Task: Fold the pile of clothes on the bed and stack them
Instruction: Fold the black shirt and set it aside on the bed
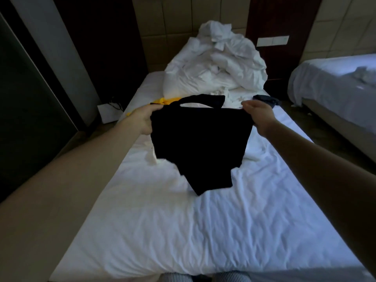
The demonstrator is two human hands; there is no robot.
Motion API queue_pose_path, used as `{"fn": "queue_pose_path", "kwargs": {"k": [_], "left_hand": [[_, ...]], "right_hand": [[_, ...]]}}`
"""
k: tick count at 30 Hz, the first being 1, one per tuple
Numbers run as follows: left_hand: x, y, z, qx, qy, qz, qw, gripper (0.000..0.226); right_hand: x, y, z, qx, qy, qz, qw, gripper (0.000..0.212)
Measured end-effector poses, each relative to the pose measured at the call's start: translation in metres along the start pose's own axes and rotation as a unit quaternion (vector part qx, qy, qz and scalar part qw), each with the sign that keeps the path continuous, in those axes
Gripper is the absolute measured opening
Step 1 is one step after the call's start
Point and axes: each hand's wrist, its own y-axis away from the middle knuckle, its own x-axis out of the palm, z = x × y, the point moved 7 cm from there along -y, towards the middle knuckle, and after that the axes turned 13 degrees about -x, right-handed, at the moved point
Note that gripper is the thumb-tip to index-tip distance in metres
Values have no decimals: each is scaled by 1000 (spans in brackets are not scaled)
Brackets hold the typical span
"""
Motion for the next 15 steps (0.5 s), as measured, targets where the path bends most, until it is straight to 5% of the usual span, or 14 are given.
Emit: {"fn": "queue_pose_path", "kwargs": {"k": [5,11,15], "left_hand": [[-7,37,22,29,-30,-25,999,7],[-40,61,122,-23,-132,-78,988,52],[-69,61,221,-146,-217,-83,962,15]], "right_hand": [[-11,25,16,-33,9,27,999,13],[-30,126,-35,3,4,83,997,8],[-44,207,-115,112,29,132,984,12]]}}
